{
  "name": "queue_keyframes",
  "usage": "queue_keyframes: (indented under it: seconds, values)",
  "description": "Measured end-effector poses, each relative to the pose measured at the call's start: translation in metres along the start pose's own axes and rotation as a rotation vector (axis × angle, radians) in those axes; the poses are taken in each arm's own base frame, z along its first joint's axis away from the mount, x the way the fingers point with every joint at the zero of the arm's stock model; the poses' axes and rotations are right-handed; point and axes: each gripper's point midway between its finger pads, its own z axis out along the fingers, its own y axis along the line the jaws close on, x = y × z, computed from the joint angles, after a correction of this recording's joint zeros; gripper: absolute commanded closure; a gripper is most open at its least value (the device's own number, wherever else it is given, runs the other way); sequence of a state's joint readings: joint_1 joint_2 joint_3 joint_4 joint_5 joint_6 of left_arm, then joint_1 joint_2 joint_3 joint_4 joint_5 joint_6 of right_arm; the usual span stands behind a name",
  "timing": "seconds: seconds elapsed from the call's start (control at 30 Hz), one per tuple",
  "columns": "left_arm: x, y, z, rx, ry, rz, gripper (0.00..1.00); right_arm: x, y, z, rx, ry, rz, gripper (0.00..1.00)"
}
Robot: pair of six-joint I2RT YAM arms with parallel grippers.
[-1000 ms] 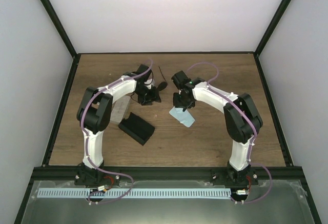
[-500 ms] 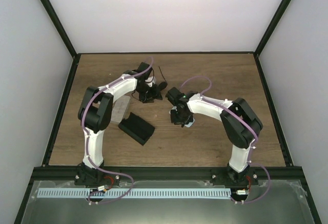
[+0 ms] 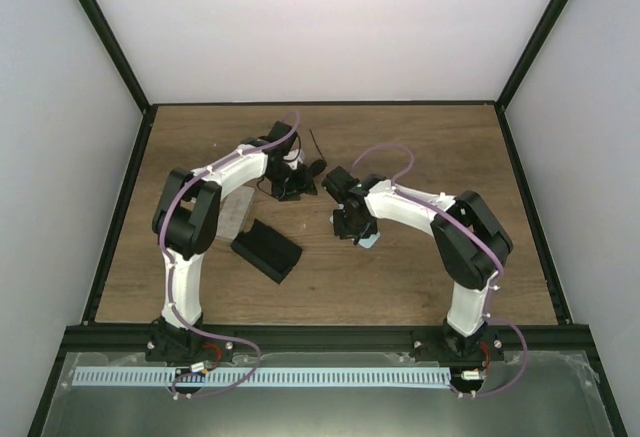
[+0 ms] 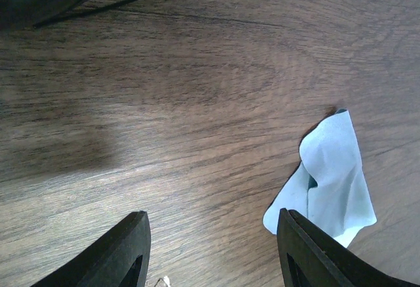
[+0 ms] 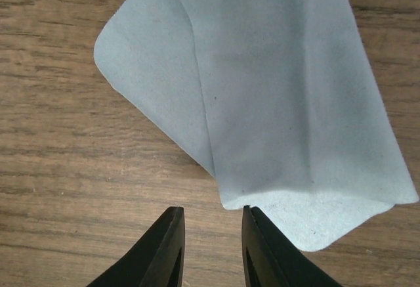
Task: Organize the sunglasses
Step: Adjust the glasses cleaning cloth at the center of the board.
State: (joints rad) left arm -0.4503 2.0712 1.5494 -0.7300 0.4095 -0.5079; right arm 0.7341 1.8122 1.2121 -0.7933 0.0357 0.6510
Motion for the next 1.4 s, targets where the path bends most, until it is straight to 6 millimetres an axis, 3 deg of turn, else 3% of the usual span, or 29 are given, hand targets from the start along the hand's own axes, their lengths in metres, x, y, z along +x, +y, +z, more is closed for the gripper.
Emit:
queue_keyframes:
  seconds: [0.43,0.73,1.1,1.4]
  values:
    - [0.003,0.002,0.000,-0.008,0.011,0.013,0.45,0.002,-0.005,0.017,0.047,0.026,-0.010,0.83]
    - [0.010,0.010,0.005,-0.020,0.029,0.005,0.45,0.002,-0.007,0.017,0.054,0.023,-0.010,0.99]
    - [0.018,0.018,0.010,-0.031,0.049,-0.007,0.45,0.002,-0.008,0.016,0.063,0.021,-0.006,0.99]
    - [0.018,0.017,0.010,-0.025,0.043,-0.004,0.45,0.000,-0.009,0.004,0.063,0.009,-0.003,0.99]
